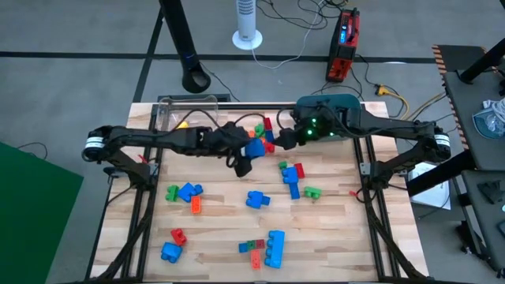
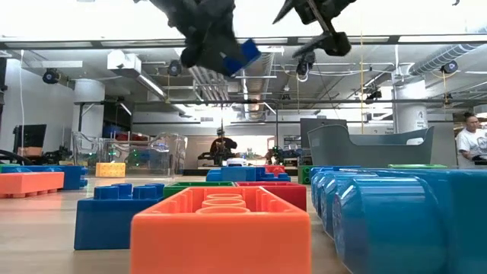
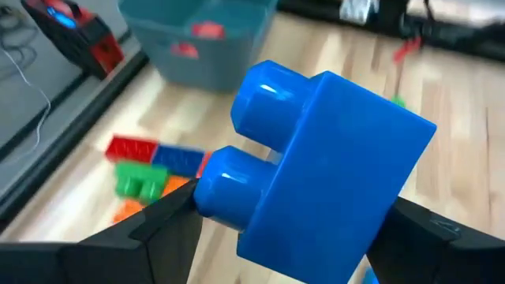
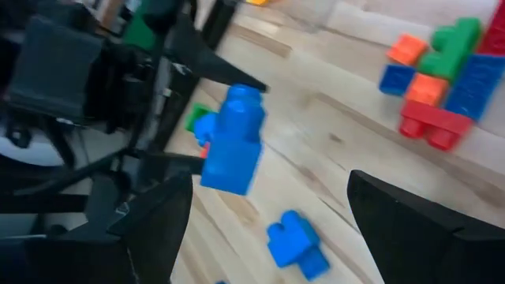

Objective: Sort blocks by size
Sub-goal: Put the big blue game piece into the blue bin

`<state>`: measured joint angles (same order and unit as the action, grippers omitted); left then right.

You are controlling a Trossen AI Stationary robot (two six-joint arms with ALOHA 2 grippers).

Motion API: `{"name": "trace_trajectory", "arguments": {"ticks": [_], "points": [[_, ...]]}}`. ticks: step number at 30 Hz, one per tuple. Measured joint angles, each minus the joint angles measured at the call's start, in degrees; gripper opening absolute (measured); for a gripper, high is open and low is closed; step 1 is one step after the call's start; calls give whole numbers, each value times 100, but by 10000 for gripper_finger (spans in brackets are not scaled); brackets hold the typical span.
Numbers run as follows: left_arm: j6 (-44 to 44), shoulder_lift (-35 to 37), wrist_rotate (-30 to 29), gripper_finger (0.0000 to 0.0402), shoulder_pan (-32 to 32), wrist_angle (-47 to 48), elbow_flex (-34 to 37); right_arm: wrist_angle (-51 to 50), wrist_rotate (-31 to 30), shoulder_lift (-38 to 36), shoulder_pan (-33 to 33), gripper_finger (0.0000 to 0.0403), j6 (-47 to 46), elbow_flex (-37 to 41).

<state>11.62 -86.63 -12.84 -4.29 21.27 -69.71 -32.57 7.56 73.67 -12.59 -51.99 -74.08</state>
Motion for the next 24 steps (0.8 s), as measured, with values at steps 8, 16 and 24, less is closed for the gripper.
{"name": "trace_trajectory", "arguments": {"ticks": [8,16,24], "points": [[2,-52,-234,279,-4,-907,-2,329,-3,49,26,326,-7,0],[67,-66,-459,279,-4,-875,0,510,3,366,65,324,31,2],[281,-66,-880,279,-11,60,-4,516,0,386,78,324,164,-72]]}}
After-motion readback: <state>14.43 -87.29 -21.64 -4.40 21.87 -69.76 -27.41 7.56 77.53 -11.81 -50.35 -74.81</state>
